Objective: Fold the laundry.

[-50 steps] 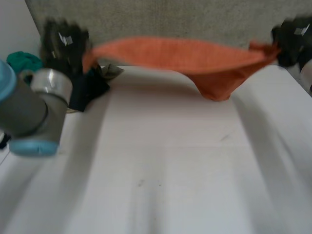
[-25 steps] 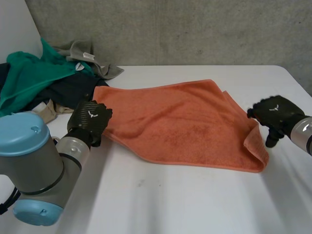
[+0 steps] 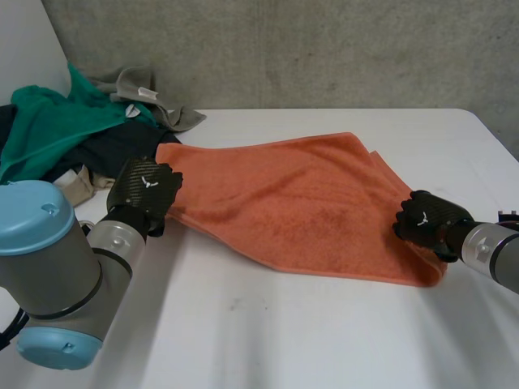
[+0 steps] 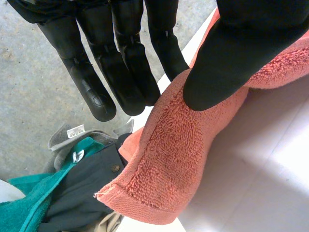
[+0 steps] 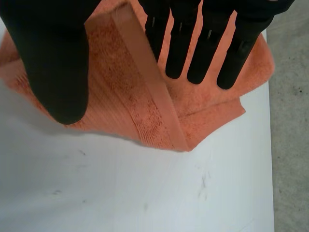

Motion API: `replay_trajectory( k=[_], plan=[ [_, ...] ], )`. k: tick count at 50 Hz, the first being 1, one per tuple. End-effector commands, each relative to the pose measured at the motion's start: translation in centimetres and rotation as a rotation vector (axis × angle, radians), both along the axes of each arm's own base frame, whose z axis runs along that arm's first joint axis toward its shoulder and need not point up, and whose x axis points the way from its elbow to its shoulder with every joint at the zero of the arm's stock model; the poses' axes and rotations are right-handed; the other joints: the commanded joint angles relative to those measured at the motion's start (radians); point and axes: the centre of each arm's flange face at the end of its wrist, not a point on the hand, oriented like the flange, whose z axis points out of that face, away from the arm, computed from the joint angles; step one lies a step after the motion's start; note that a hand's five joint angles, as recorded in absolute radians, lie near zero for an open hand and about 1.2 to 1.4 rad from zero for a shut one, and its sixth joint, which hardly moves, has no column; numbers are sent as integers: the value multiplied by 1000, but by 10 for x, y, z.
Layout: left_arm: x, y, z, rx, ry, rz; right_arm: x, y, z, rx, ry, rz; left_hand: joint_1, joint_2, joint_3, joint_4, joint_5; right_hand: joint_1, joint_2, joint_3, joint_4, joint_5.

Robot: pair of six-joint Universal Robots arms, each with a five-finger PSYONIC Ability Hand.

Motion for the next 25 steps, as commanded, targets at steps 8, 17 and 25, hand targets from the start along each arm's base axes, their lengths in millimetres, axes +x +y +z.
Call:
replay_trajectory(
  k=[8,17,25],
  plan=[
    [18,15,52,-70,32,31,-26,-24,60,-135,-163,-180,261,196,199,196,243,752,746,763,762,759],
    [42,52,119,-156,62,54,-76,-7,157,-259,-282,-415,261,196,199,196,243,752,746,763,762,759],
    [47,67,122,-75,29,37,-85,20,153,-87,-292,-511,261,196,199,196,243,752,746,763,762,759]
  ],
)
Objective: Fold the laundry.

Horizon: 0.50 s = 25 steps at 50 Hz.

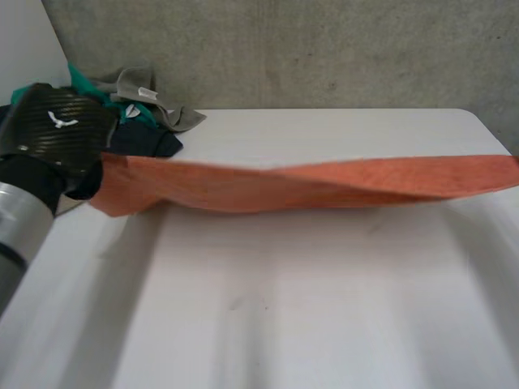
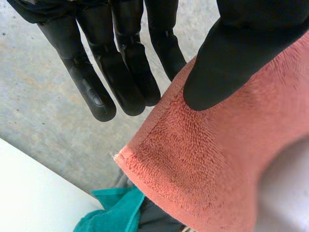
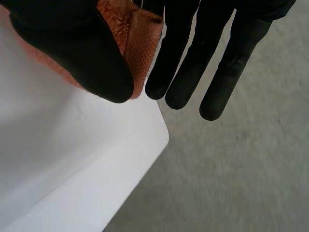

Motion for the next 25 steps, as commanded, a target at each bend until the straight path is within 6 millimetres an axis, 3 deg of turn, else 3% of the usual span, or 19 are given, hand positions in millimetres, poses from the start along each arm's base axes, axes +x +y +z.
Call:
replay_trajectory(
  k=[1,5,6,9,10,13,15,17,18,21,22,23,24,25],
  plan=[
    [2,8,-7,86,-35,-21,-2,19,-13,156,-36,-31,261,196,199,196,243,281,221,205,196,232],
    [-8,-12,-54,248,-99,-40,3,12,-41,249,-57,-8,261,196,199,196,243,281,221,205,196,232],
    [-11,-22,-70,304,-122,-36,6,4,-58,299,-60,1,261,196,199,196,243,281,221,205,196,232],
    [-18,-41,-91,359,-147,-32,14,-7,-81,357,-43,-1,261,196,199,196,243,281,221,205,196,232],
    [-23,-56,-103,384,-159,-28,17,-15,-91,369,-21,-19,261,196,199,196,243,281,221,205,196,232],
    [-31,-79,-114,392,-165,-25,24,-31,-97,329,16,-47,261,196,199,196,243,281,221,205,196,232],
    [-41,-104,-114,349,-167,-24,30,-52,-97,237,40,-87,261,196,199,196,243,281,221,205,196,232],
    [-49,-123,-106,288,-169,-28,37,-67,-92,156,36,-96,261,196,199,196,243,281,221,205,196,232],
    [-57,-142,-90,192,-170,-32,44,-82,-79,52,7,-102,261,196,199,196,243,281,221,205,196,232],
    [-69,-165,-57,15,-152,-28,54,-100,-47,-126,-83,-94,261,196,199,196,243,281,221,205,196,232],
    [-72,-172,-41,-59,-136,-23,59,-110,-24,-246,-172,-88,261,196,199,196,243,281,221,205,196,232],
    [-80,-182,-1,-247,-78,-13,60,-114,-10,-315,-222,-81,261,196,199,196,243,281,221,205,196,232],
    [-81,-184,9,-294,-62,-10,61,-118,16,-444,-316,-62,261,196,199,196,243,281,221,205,196,232],
    [-82,-189,33,-416,-13,6,60,-118,31,-519,-357,-49,261,196,199,196,243,281,221,205,196,232]
  ],
)
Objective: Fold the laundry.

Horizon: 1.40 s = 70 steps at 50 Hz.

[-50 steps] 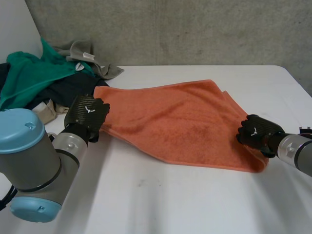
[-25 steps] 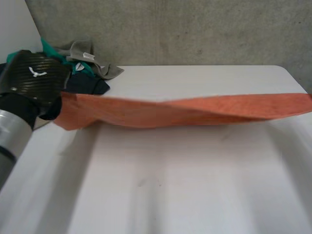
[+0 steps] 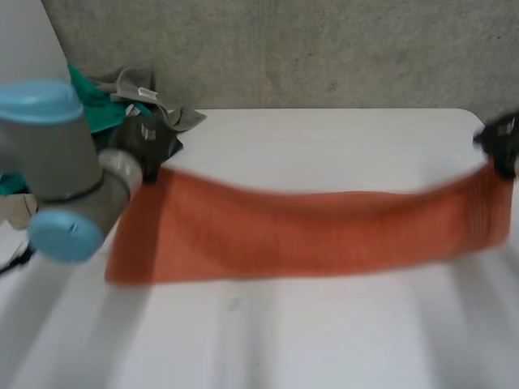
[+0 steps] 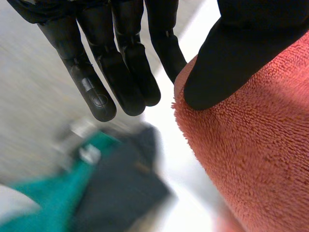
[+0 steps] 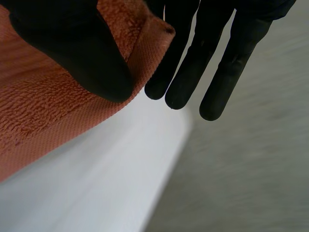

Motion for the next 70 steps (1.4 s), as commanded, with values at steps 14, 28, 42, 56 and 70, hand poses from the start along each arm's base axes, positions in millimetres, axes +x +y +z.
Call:
replay_trajectory(
  k=[14,28,42,56,70],
  plan=[
    [3,-22,130,-632,308,72,19,-18,126,-627,-442,143,261,196,199,193,237,281,215,202,196,232],
    [14,-8,-40,-187,111,86,30,-18,-27,-51,-373,156,261,196,199,193,237,281,215,202,196,232],
    [38,103,-89,145,-181,10,-13,50,-59,356,-3,87,261,196,199,193,237,281,215,202,196,232],
    [60,183,-65,400,-366,-80,-56,96,-55,480,214,61,261,196,199,193,237,281,215,202,196,232],
    [7,75,-51,15,-171,-32,-23,29,-63,150,34,56,261,196,199,193,237,281,215,202,196,232]
  ],
)
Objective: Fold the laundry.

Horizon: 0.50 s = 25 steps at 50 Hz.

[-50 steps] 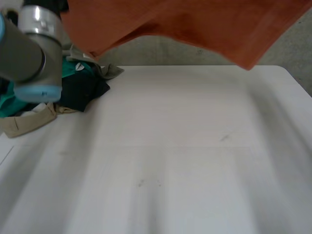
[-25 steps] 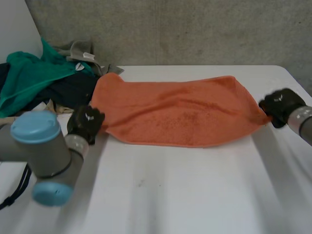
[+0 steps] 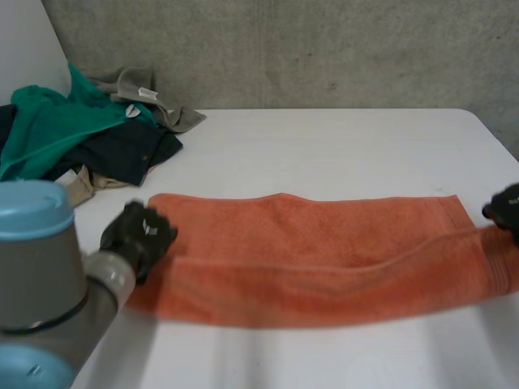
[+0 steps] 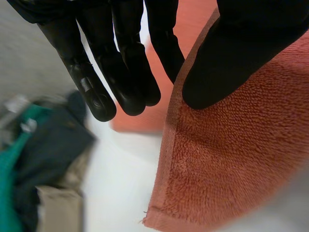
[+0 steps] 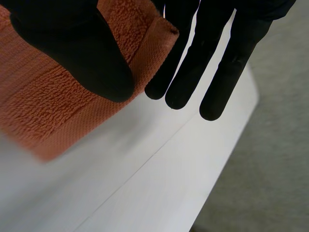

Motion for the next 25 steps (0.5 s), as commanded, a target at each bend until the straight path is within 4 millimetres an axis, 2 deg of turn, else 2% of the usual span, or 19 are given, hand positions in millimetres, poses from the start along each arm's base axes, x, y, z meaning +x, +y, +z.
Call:
replay_trajectory(
  k=[1,2,5,7,13,18,23,24,25],
  plan=[
    [-27,-54,-2,-169,84,1,19,-41,-15,-140,-59,10,261,196,199,192,231,281,217,201,196,226],
    [-33,-65,-8,-189,91,-2,19,-45,-18,-143,-57,4,261,196,199,192,231,281,217,201,196,226],
    [-39,-78,-19,-199,95,-2,14,-58,-28,-152,-34,-50,261,196,199,192,231,281,217,201,196,226],
    [-47,-94,-30,-217,102,-4,13,-64,-33,-162,-25,-66,261,196,199,192,231,281,217,201,196,226],
    [-61,-122,-42,-279,102,-10,18,-79,-43,-225,-3,-80,261,196,199,192,231,281,217,201,196,226],
    [-67,-132,-47,-311,80,-21,18,-88,-48,-276,-6,-87,261,196,199,192,231,281,217,201,196,226],
    [-70,-139,-45,-354,99,-18,24,-95,-44,-347,-18,-77,261,196,199,192,231,281,217,201,196,226],
    [-72,-139,-44,-370,108,-23,26,-96,-42,-366,-24,-82,67,2,4,-2,37,-247,-311,-327,-332,-302],
    [-72,-139,-43,-377,108,-25,27,-96,-41,-367,-27,-85,-298,-364,-361,-367,-328,-708,-773,-788,-794,-763]
  ],
)
